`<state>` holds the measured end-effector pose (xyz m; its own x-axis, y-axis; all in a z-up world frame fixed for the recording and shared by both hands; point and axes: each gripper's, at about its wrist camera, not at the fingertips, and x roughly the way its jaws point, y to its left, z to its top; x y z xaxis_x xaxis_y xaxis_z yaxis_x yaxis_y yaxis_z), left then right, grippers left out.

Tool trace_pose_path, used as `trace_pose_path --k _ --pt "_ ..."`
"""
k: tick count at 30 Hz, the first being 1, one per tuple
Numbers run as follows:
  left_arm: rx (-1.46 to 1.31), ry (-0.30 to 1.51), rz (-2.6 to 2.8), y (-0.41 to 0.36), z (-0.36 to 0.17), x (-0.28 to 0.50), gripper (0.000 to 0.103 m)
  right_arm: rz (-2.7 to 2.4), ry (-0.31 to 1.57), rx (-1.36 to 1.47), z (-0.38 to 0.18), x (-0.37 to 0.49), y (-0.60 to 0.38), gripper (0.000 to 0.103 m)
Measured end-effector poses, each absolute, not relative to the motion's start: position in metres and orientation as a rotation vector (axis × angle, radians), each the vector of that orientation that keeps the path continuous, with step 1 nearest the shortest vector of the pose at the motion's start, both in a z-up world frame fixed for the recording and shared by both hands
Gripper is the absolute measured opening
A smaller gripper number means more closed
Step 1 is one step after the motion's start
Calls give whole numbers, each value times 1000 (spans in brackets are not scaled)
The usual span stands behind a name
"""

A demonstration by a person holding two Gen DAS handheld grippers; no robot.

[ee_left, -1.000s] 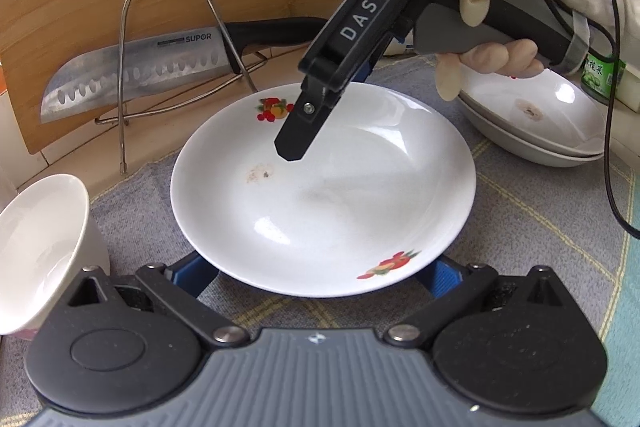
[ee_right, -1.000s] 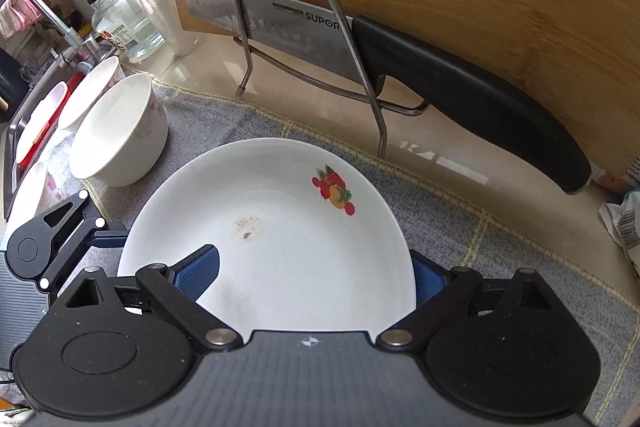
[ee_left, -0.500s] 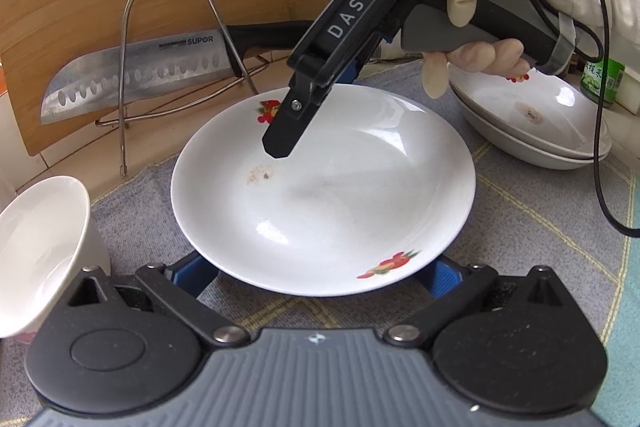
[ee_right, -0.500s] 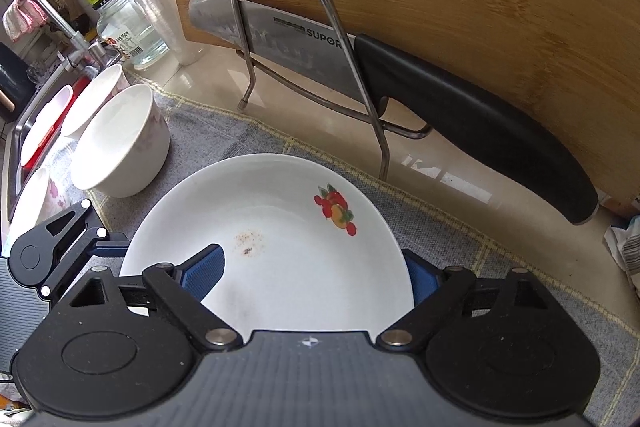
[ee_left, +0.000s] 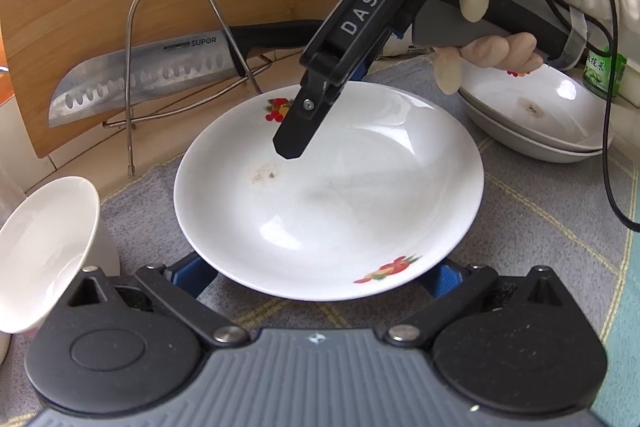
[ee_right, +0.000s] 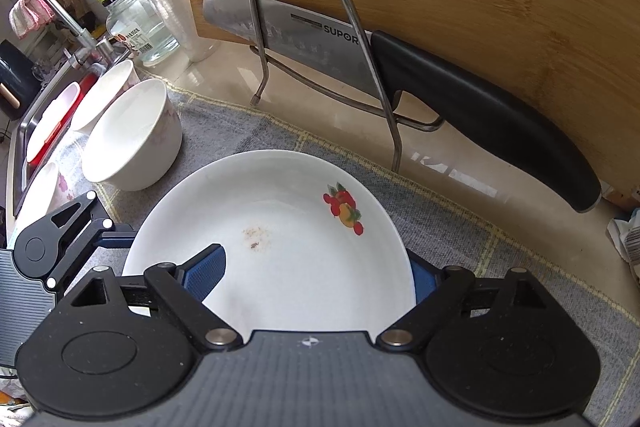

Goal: Organize plates and bowls
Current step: 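Lift the spotted plate with the right tool and carry it toward the stack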

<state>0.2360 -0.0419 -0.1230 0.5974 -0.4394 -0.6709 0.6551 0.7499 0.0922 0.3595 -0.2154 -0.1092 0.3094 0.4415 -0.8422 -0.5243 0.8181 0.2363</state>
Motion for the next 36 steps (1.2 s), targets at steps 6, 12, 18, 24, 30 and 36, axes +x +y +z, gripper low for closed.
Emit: trace_pose_path --k 6,12,18,24,30,36 --pt "340 676 -651 -38 -118 230 103 648 1078 -96 -103 352 -212 95" --pt "317 689 -655 -34 -109 219 103 651 1076 -106 -94 338 -208 95" --pt "307 711 -657 -33 -97 203 103 650 1071 -114 -83 319 -204 95" --pt "319 728 -675 -31 -84 184 103 642 1070 -115 -75 296 -203 95" --pt "348 735 -711 -37 -76 172 103 620 1070 -96 -70 271 -213 95" --pt "372 717 -766 -50 -68 163 103 569 1058 -63 -64 249 -233 95"
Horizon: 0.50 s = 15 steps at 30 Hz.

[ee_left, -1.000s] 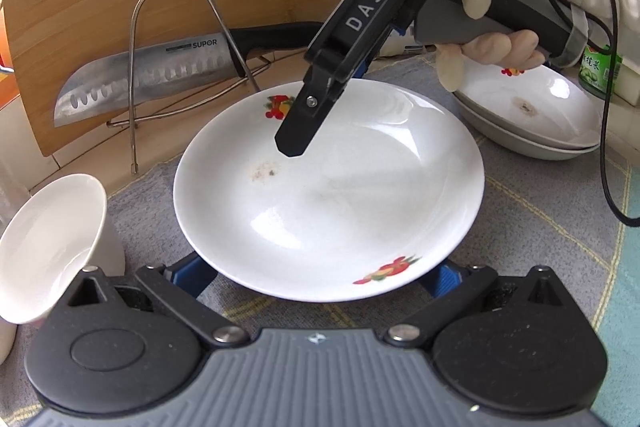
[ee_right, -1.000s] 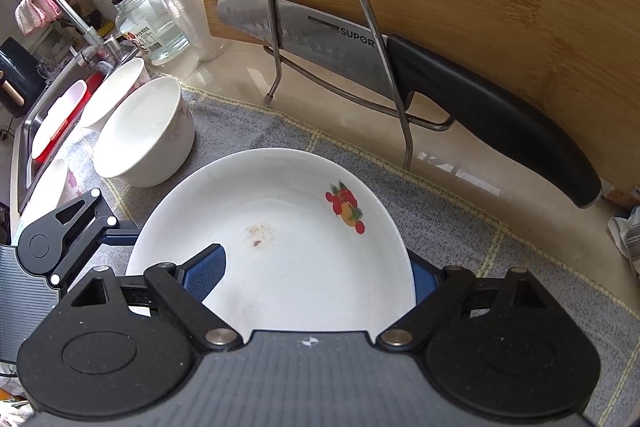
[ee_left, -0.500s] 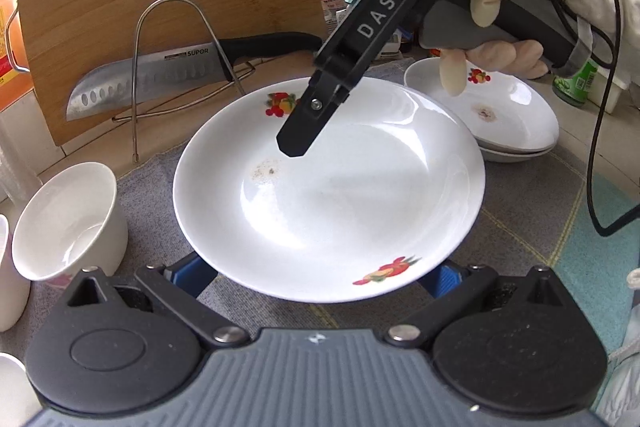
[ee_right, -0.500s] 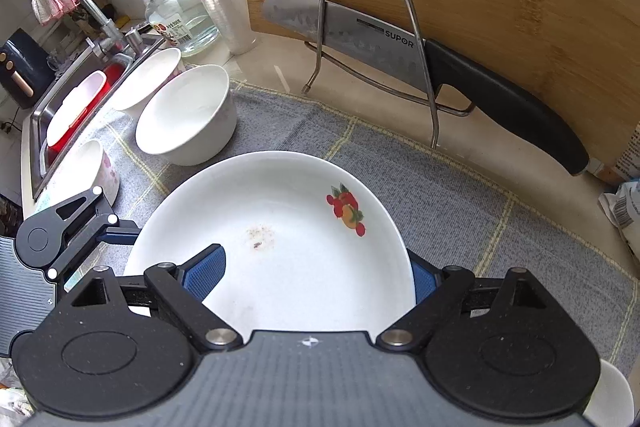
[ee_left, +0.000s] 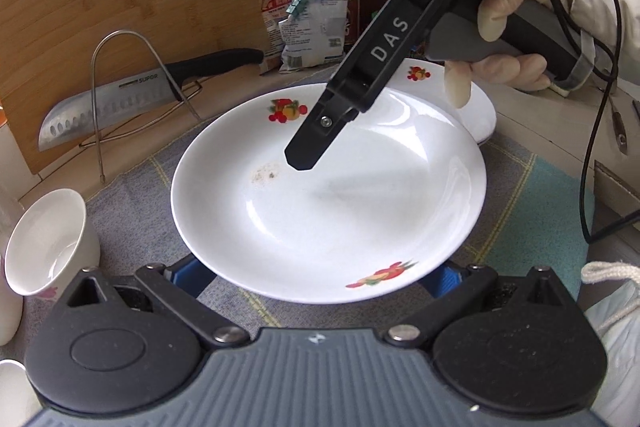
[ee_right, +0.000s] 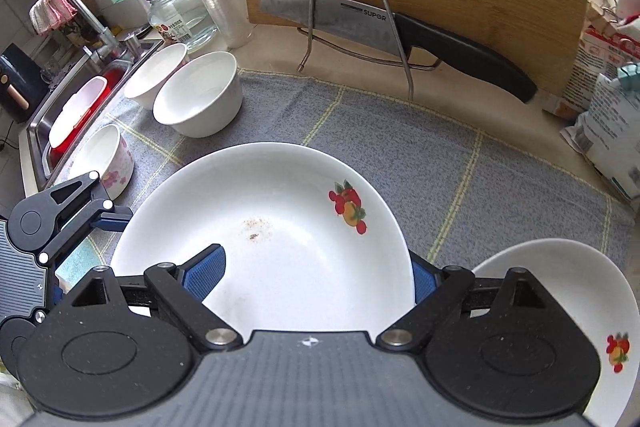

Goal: Organize plates and bowls
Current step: 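Lift the spotted plate with the right tool and carry it toward the stack, then lower the spotted plate onto the stacked plates with the right tool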

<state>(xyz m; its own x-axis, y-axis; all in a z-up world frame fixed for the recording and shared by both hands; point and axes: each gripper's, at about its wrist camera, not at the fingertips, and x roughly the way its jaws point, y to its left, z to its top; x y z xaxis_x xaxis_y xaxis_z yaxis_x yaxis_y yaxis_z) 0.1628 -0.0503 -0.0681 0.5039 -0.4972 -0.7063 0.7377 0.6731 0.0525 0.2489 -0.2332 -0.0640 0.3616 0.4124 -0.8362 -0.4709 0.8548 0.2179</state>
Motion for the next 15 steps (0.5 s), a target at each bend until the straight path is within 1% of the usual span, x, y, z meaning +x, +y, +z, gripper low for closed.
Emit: trace_pose_path --k 15 --pt "445 645 -938 -114 -60 167 103 384 987 15 -44 210 -306 95"
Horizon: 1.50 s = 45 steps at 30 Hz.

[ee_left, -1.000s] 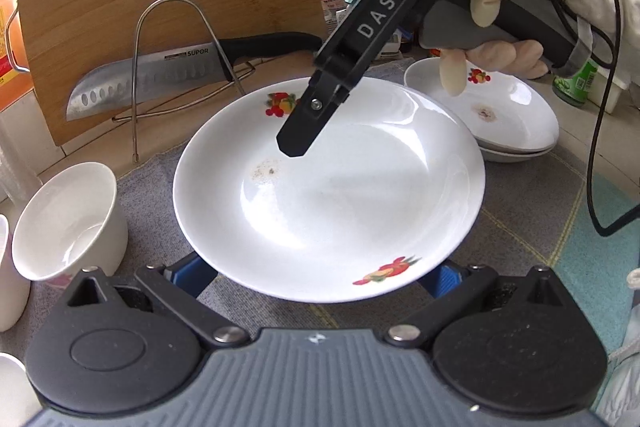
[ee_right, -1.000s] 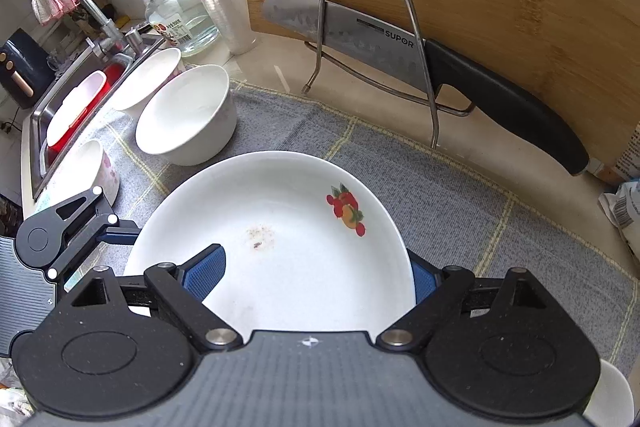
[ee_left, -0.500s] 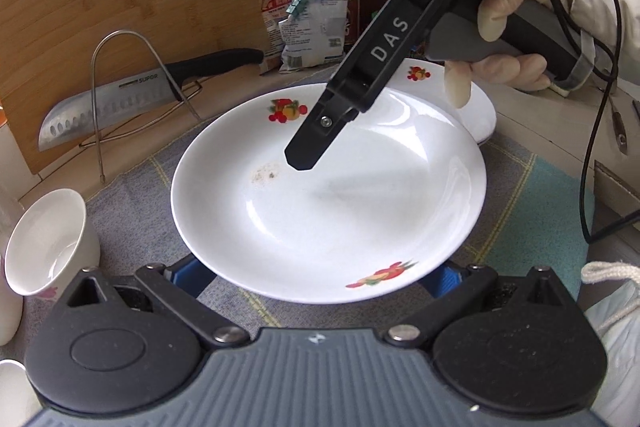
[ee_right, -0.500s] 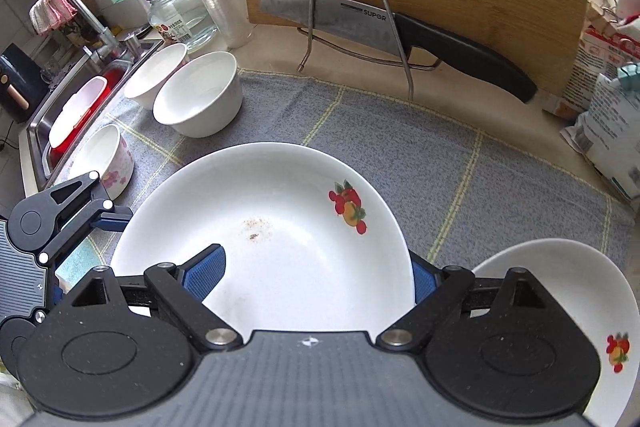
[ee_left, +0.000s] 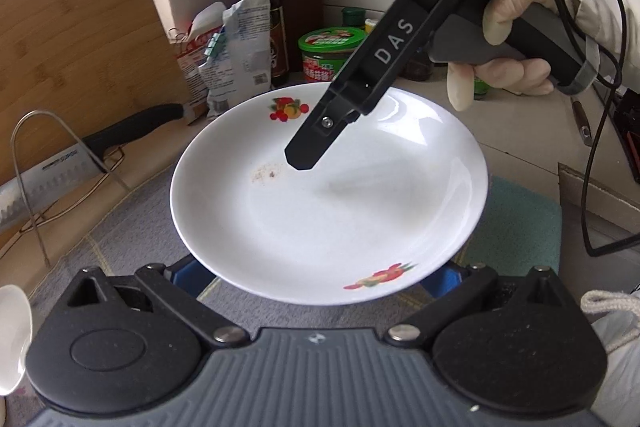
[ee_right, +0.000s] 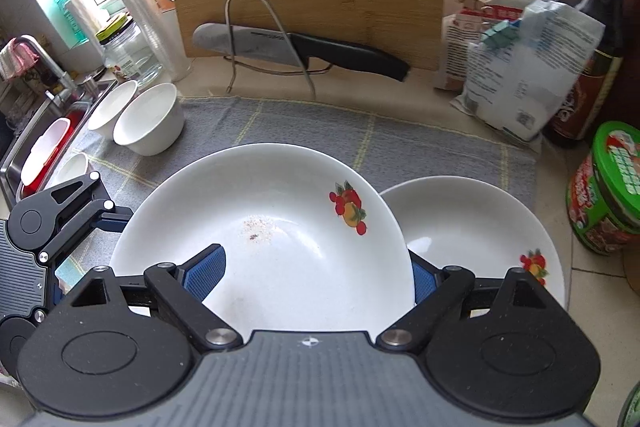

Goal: Organize plates and bowls
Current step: 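Lower the spotted plate onto the stacked plates with the right tool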

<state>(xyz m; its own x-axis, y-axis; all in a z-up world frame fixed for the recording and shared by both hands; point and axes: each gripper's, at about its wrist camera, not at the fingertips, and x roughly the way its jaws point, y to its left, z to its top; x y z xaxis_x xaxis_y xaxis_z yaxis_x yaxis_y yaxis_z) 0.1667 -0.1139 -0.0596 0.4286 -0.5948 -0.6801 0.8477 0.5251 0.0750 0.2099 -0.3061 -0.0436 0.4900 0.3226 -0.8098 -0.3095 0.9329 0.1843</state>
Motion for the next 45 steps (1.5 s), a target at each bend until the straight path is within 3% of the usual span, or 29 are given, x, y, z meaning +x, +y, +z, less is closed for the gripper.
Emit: trace_pose_path --k 15,45 --pt "475 666 -1073 -184 -76 189 103 204 1012 71 -64 206 -379 95" --pt "494 715 -1069 -194 -88 196 103 152 1079 50 -88 218 -380 97"
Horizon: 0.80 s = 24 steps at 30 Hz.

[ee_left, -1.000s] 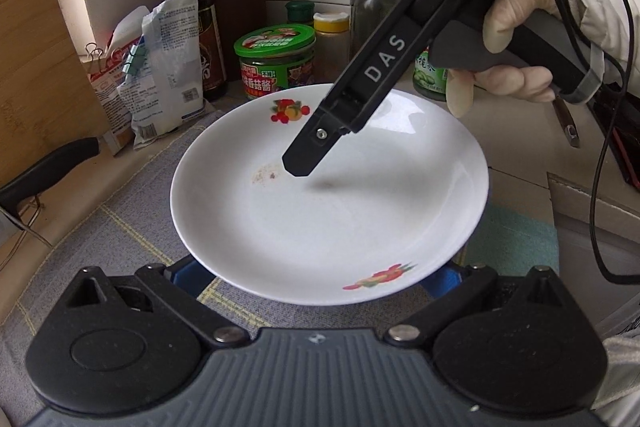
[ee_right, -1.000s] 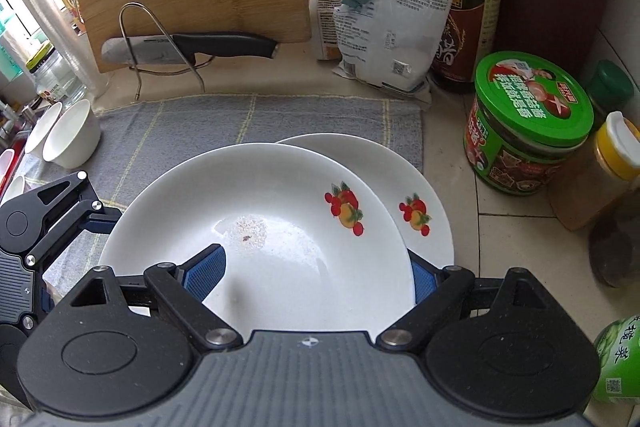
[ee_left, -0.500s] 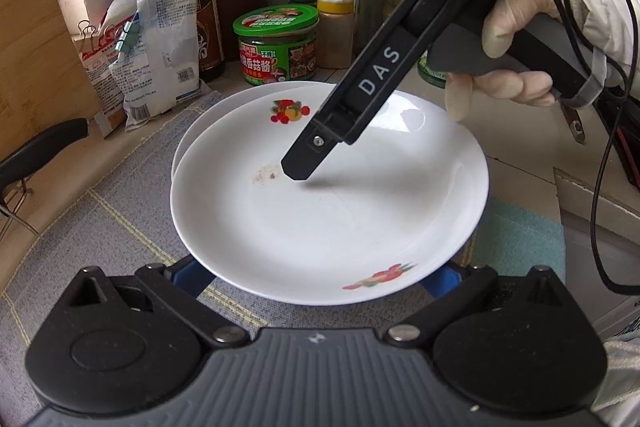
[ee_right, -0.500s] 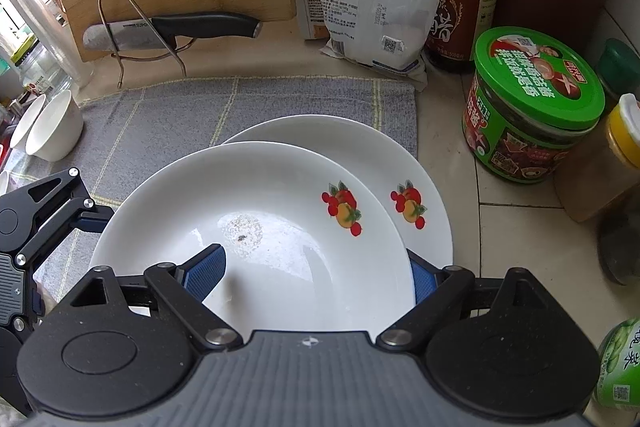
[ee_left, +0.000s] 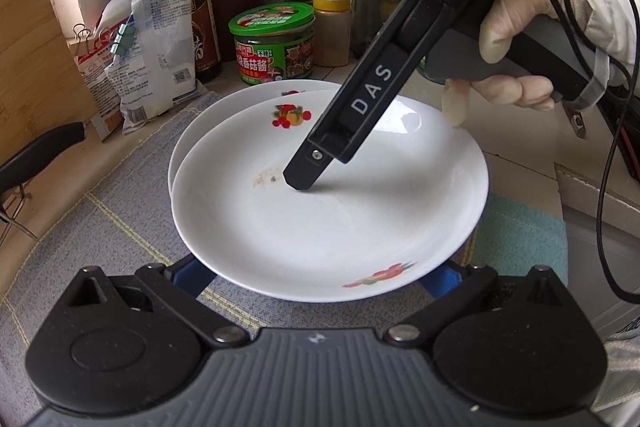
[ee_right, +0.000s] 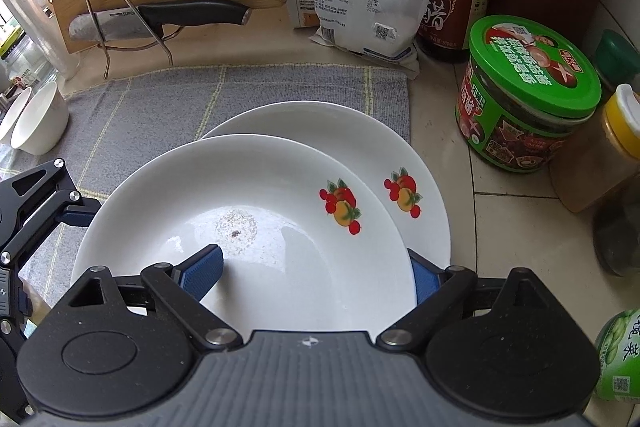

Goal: Organize plates and bowls
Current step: 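Lower the spotted plate onto the stacked plates with the right tool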

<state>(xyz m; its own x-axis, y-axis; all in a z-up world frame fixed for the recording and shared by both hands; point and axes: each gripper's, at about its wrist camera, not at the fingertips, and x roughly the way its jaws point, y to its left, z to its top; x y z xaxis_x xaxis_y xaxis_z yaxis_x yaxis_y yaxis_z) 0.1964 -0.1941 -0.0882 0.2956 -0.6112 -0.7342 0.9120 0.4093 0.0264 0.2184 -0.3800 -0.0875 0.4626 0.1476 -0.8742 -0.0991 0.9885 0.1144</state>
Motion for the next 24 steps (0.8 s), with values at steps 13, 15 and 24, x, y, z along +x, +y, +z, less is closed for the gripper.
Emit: trace_pose_path --k 13,15,24 --pt "485 713 -1058 -193 -87 199 102 123 1082 19 -79 209 -376 100" --pt "487 711 -1057 -193 -87 199 102 119 1081 17 -77 207 -376 100" --pt "495 695 -1047 -190 -85 196 102 103 1082 20 -75 201 -374 101"
